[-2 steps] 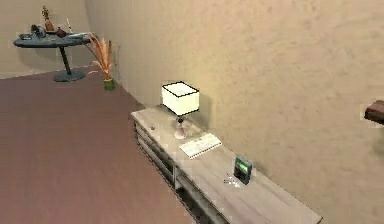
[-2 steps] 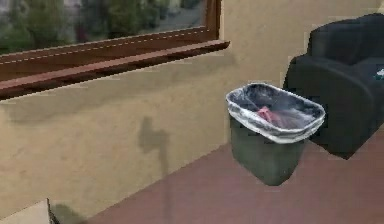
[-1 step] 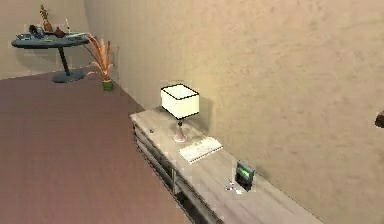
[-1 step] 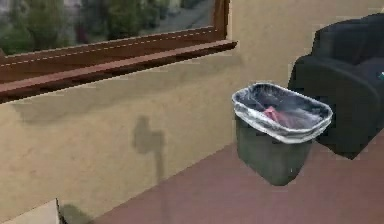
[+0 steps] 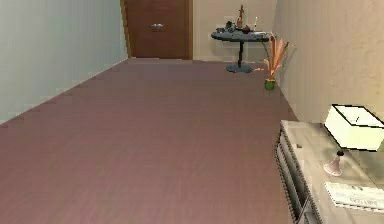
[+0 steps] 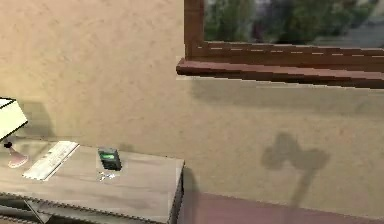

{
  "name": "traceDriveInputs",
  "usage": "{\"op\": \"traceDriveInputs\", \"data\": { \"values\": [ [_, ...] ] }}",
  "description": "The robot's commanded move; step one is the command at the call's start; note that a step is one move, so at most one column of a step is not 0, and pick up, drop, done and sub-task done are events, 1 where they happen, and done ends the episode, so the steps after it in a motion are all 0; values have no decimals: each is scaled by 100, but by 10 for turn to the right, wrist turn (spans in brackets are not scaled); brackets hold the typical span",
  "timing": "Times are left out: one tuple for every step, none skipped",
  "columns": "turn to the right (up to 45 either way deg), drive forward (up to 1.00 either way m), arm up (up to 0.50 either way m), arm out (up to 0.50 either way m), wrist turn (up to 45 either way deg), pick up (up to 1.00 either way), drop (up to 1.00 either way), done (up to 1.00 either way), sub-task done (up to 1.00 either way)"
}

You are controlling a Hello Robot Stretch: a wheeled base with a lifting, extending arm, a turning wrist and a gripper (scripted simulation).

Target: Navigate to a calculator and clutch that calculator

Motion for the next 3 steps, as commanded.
{"op": "traceDriveInputs", "data": {
  "values": [
    [-240,0,0,0,0,0,0,0,0],
    [450,0,0,0,0,0,0,0,0],
    [450,0,0,0,0,0,0,0,0]
  ]
}}
